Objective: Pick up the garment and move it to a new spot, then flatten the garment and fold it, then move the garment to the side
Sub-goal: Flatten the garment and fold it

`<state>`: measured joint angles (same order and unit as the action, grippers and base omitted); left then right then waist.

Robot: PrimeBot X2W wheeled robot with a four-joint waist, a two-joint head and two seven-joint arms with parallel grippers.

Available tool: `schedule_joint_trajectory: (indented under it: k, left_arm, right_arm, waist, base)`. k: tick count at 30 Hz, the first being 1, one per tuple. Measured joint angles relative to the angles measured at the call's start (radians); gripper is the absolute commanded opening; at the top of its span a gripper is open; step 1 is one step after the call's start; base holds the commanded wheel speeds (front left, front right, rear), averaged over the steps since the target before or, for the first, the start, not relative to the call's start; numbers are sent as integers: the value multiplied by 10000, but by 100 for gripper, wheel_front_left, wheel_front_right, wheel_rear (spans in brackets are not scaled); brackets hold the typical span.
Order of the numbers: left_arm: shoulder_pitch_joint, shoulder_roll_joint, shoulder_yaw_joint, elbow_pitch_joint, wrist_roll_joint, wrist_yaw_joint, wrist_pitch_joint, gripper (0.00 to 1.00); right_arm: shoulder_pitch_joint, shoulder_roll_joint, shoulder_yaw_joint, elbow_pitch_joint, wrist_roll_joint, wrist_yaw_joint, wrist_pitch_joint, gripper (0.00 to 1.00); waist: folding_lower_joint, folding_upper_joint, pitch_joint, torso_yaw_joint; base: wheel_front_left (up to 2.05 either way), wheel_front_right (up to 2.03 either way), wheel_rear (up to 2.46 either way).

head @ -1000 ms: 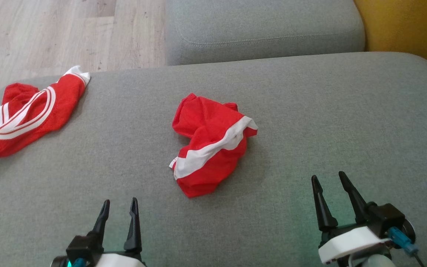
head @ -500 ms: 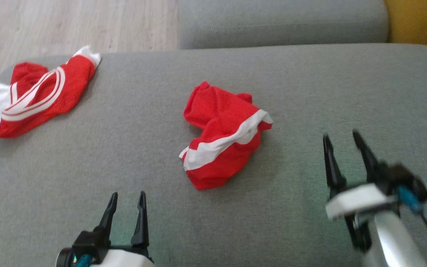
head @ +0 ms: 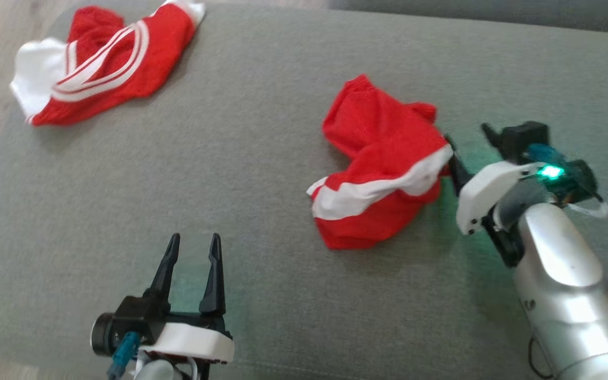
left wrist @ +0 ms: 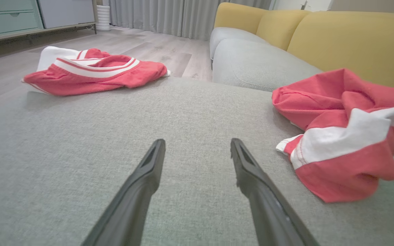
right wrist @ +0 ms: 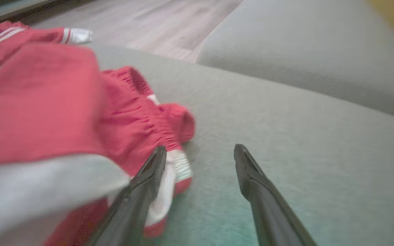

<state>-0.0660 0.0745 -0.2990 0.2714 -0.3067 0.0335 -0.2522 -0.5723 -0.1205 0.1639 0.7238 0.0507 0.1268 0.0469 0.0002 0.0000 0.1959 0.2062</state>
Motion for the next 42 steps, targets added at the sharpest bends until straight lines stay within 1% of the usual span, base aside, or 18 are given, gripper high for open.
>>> schedule_joint_trajectory:
  k: [5, 11, 12, 13, 15, 18, 19, 21, 24, 28, 29, 31, 35, 39, 42]
  left_arm:
    - [-60, -86, 21, 46, 86, -88, 0, 100]
    - [-125, -182, 38, 56, 107, -161, 0, 100]
    - [-125, -186, 46, 61, 151, -163, 0, 100]
    - [-125, -186, 56, 65, 184, -165, 0, 100]
    - [-125, -192, 67, 77, 186, -171, 0, 100]
    - [-122, -199, 98, 111, 194, -173, 0, 100]
    - [-118, -199, 104, 113, 230, -174, 0, 100]
    - [-110, -207, 109, 113, 295, -176, 0, 100]
    - [-101, -211, 123, 119, 353, -251, 0, 100]
    - [-58, -215, 140, 163, 414, -263, 0, 100]
    - [-58, -215, 140, 163, 414, -263, 0, 100]
    - [-12, -217, 171, 173, 441, -288, 0, 100]
    - [298, -215, 301, 203, 493, -337, 0, 100]
    - [436, -213, 384, 221, 527, -347, 0, 100]
    - [481, -213, 399, 219, 529, -351, 0, 100]
  right_arm:
    - [-175, -224, 1384, 640, 1141, 0, 779, 100]
    - [-595, -652, 2451, 920, 2163, 0, 1252, 100]
    - [-664, -683, 2569, 945, 2284, 0, 1252, 95]
    - [-711, -708, 2686, 970, 2368, 0, 1248, 76]
    - [-732, -755, 2857, 986, 2525, 0, 1166, 47]
    - [-732, -763, 2966, 1078, 2612, 0, 882, 30]
    - [-732, -763, 2974, 1097, 2629, 0, 742, 22]
    - [-733, -759, 2917, 1118, 2660, 0, 420, 0]
    - [-732, -725, 2606, 1166, 2661, 0, -104, 0]
    - [-681, -535, 1904, 1141, 2665, 0, -805, 0]
    - [-681, -535, 1904, 1141, 2665, 0, -805, 0]
    - [-485, -447, 1438, 1037, 2663, 0, -1141, 0]
    - [522, -295, 291, 800, 2621, 0, -1634, 0]
    - [1857, 65, -882, 360, 2274, 0, -1914, 0]
    - [2704, 376, -1578, -155, 2002, 0, -1939, 0]
  waist:
    - [0, 0, 241, 448]
    - [-2, 0, 303, 627]
    - [-1, 0, 299, 638]
    - [-1, 0, 290, 643]
    - [-2, 0, 266, 631]
    - [-2, 0, 199, 556]
    - [-2, 0, 168, 516]
    - [-2, 0, 92, 420]
    - [-2, 0, -61, 253]
    - [-3, 0, -344, -1]
    - [-3, 0, -344, -1]
    - [-3, 0, -502, -146]
    - [-4, 0, -793, -455]
    - [-4, 0, -1005, -767]
    - [-4, 0, -1084, -967]
  base:
    - [0, 0, 0]
    - [0, 0, 0]
    - [0, 0, 0]
    - [0, 0, 0]
    - [0, 0, 0]
    - [0, 0, 0]
    - [0, 0, 0]
    - [0, 0, 0]
    - [0, 0, 0]
    - [0, 0, 0]
    - [0, 0, 0]
    - [0, 0, 0]
    - [0, 0, 0]
    - [0, 0, 0]
    - [0, 0, 0]
